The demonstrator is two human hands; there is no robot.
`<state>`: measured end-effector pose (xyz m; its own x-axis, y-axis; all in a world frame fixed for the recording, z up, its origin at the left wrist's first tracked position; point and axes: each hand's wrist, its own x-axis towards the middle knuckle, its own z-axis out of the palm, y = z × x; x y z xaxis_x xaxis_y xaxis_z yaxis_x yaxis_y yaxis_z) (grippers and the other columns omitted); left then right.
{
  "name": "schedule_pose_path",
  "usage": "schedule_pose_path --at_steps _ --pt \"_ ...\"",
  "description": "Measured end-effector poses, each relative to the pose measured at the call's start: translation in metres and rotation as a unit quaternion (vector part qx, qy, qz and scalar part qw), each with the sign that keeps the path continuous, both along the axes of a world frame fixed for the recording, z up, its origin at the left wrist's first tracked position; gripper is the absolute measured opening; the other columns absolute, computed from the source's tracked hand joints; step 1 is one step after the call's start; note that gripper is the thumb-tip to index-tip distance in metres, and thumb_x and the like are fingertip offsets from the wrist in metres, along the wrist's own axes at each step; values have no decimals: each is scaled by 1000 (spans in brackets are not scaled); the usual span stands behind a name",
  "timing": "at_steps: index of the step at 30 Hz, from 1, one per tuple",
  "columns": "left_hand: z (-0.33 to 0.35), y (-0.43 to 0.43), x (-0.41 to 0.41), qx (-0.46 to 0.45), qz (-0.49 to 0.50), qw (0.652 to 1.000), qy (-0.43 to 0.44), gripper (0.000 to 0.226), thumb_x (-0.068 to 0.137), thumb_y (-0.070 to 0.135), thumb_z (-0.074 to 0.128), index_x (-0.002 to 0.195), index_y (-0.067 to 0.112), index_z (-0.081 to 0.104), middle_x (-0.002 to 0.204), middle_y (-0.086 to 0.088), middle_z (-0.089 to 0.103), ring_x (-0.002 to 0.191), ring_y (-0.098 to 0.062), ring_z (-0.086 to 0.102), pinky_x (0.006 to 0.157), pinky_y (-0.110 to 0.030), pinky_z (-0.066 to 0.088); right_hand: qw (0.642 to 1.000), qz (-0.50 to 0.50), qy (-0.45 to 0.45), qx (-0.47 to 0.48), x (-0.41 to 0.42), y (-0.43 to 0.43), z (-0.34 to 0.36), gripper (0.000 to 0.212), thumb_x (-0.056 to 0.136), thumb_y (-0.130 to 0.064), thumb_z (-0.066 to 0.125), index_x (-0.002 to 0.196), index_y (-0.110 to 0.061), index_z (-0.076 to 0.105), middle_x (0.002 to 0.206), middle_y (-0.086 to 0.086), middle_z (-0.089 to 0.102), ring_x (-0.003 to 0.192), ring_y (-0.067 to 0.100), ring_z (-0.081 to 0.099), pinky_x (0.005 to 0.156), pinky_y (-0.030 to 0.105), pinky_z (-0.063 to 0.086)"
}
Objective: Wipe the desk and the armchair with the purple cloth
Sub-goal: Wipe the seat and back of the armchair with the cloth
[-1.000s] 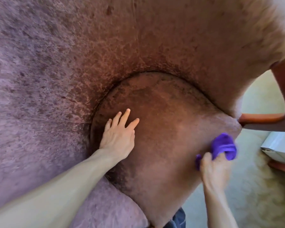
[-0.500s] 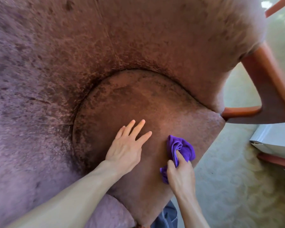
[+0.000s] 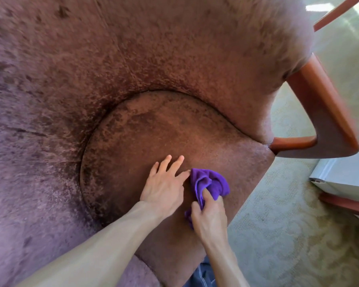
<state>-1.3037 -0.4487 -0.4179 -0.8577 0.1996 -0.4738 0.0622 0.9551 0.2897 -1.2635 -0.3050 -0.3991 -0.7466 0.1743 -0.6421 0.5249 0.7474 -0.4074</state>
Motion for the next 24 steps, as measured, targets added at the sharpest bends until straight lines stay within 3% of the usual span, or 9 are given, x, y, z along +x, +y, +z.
schedule_pose_path --at_steps 2,4,9,13,15,18,20,22,24 --pt "5 -7 -4 20 30 999 40 42 89 26 44 127 32 59 156 5 41 144 -22 33 116 -42 32 999 17 31 -20 -9 -2 5 14 85 -23 57 98 -23 60 101 6 54 93 36 60 81 42 50" --pt "7 -20 -6 29 85 993 74 45 84 24 47 126 28 61 147 2 49 136 -22 42 109 -41 40 996 21 91 5 -30 -9 6 17 86 -23 58 103 -22 61 103 5 49 91 39 60 77 41 50" --pt "2 -70 -3 -44 199 974 95 59 85 20 60 143 22 47 157 -12 35 144 -31 34 113 -49 37 989 -7 148 23 -104 -71 -5 27 91 -24 58 117 -18 58 108 8 40 88 44 60 73 42 48" --pt "-2 -107 0 -92 242 964 56 63 88 22 59 148 21 42 162 -12 27 147 -34 28 116 -52 31 970 239 45 -11 -110 -113 -10 54 93 -32 54 146 -39 46 133 14 45 106 44 63 88 44 52" --pt "-4 -117 3 -87 245 965 22 60 91 26 56 149 23 42 164 -6 24 149 -30 25 115 -51 34 964 255 64 -43 -106 -117 -12 57 91 -33 54 145 -48 46 130 9 49 105 40 63 87 43 52" --pt "-5 -124 3 -58 245 968 -2 59 95 30 50 152 32 35 167 3 18 151 -23 20 113 -46 36 980 157 122 -20 -90 -126 -13 49 91 -28 55 139 -39 52 118 5 45 88 34 65 74 39 52" --pt "-5 -129 3 -51 244 968 -6 56 95 31 48 150 34 38 167 6 18 151 -21 20 112 -44 38 968 232 96 -15 -82 -130 -13 45 92 -28 55 136 -35 53 122 7 45 95 38 66 77 40 52" --pt "-5 -134 2 -51 234 971 -4 51 95 30 48 146 33 44 166 7 21 149 -21 23 107 -44 43 944 325 61 5 -89 -118 -9 58 92 -34 56 148 -46 43 131 6 46 107 37 64 86 42 53" --pt "-4 -138 1 -42 234 971 -7 54 95 31 47 148 38 41 165 9 21 148 -19 23 102 -43 46 944 310 101 55 -113 -93 -3 61 90 -36 58 147 -53 43 126 5 48 105 37 64 86 42 53"
